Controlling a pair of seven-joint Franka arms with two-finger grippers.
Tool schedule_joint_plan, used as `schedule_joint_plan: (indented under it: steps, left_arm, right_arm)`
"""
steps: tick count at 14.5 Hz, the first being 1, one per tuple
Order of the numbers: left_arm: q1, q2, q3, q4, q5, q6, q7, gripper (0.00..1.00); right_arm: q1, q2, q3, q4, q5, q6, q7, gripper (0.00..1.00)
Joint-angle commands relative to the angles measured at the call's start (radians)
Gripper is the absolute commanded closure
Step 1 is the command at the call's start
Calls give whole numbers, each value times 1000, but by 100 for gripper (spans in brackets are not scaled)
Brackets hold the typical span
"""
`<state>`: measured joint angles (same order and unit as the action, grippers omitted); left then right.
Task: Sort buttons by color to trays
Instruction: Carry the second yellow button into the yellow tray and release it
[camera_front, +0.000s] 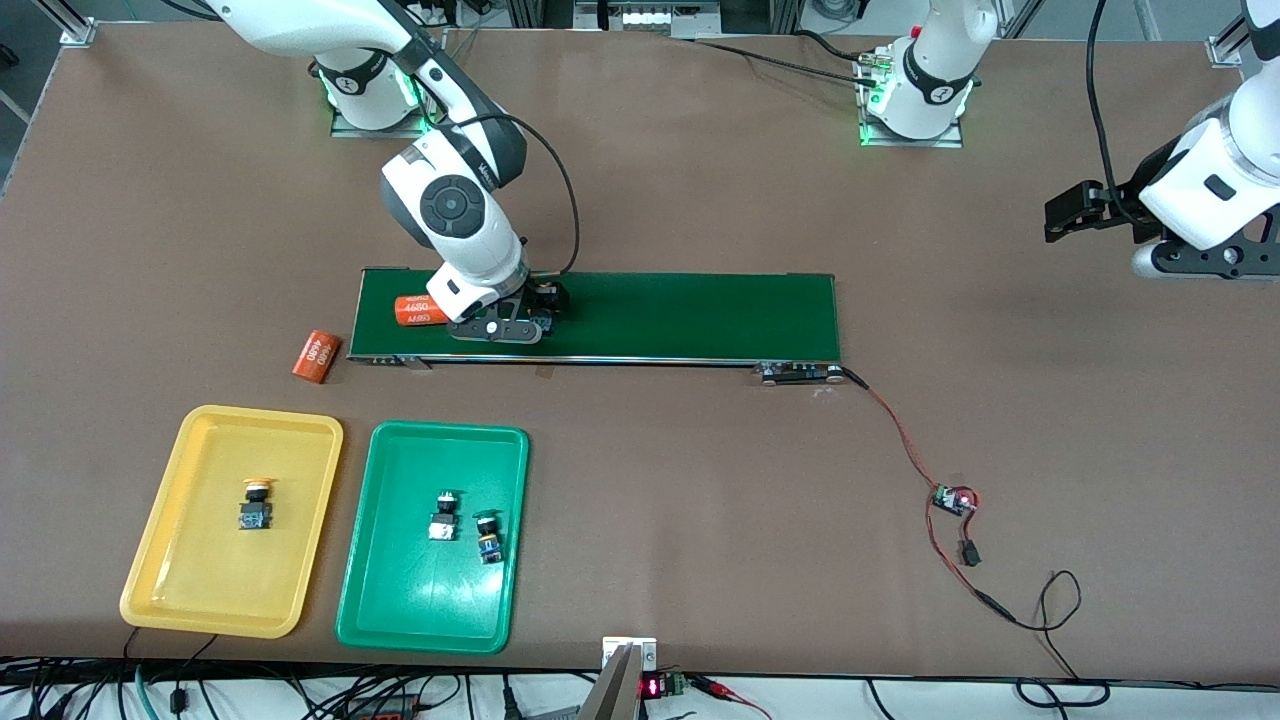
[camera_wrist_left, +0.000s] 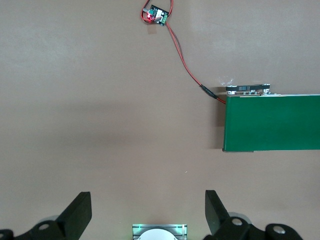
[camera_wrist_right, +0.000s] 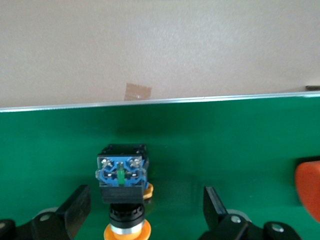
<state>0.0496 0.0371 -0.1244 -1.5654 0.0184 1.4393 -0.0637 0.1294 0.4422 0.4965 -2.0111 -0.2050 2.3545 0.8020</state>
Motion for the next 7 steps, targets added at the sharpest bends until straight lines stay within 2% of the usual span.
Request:
schedule_joint_plan:
  steps: [1,2,3,4,6,7]
  left_arm:
    - [1,-2,-4,5,3,-14,-1,0]
    - [1,-2,-4,5,3,-14,-1,0]
    - [1,-2,-4,5,3,-14,-1,0]
    - [1,-2,-4,5,3,-14,-1,0]
    - [1,-2,-4,5,3,-14,-1,0]
    - [1,0,-4,5,3,-14,-2,0]
  right_arm:
    - [9,13,-7,-5,-13,15,-10,0]
    - [9,21,-7,-5,-13,15,-20,3]
    - [9,26,-10,-5,-13,15,-33,14]
    - [7,27,-13,-5,-13,14,-47,29]
    - [6,27,-26,-6,-13,6,-72,72]
    - [4,27,-29,-6,-13,6,-72,82]
